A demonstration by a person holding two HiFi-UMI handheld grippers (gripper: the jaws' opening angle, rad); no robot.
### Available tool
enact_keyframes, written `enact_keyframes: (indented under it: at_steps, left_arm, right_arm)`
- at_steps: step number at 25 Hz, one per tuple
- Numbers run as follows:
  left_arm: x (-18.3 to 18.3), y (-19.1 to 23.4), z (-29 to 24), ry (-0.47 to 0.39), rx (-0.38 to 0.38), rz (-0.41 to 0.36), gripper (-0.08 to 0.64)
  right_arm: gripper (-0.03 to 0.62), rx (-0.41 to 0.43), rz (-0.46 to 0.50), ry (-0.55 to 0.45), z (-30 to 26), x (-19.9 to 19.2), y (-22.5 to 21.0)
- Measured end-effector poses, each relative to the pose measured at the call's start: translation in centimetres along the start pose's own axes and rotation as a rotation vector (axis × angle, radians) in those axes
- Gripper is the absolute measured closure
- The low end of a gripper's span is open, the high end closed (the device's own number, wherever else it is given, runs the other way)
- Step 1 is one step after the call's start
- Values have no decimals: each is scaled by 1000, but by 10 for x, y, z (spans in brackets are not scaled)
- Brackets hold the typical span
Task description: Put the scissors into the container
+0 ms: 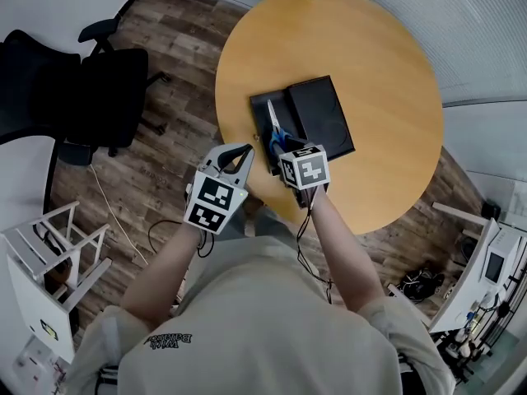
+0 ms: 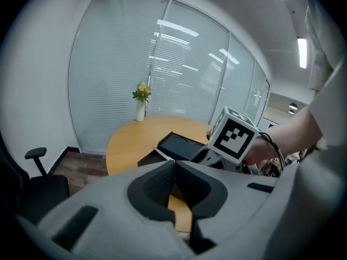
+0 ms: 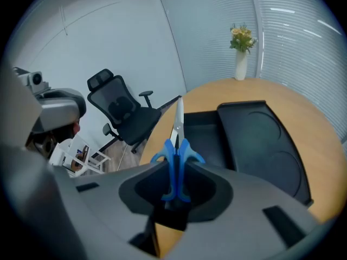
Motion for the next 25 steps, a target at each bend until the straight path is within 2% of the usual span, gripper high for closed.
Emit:
enact_keyframes:
  at_steps: [4,7,13,20,25]
  left_arm:
    - [-8,2,-9,11,-7,18,538]
    - [-21,8,-16,39,0,53,538]
    - [-33,17,-19,74,9,51,538]
    - [-42,23,-20,93,24,65,538]
    - [-30,18,-23,55,14,81,538]
  right_arm:
    - [492,17,14,80,-16,-12,1]
    - [492,-6,39,142,-25,-19,-3]
    - [492,-35,63,244,-46,-38,-8]
    - [492,-24,60,303,-59,-45,-5]
    - [492,-12,89,344,-64,-49,-4]
Point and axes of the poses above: the fingertips, and each gripper's own axes: z backward along the fingers, y to its left, x out of its top, the point moved 1 cm from there along z, backward along the fingers, and after that the axes turned 10 degrees about z, right-handed, at the moved point
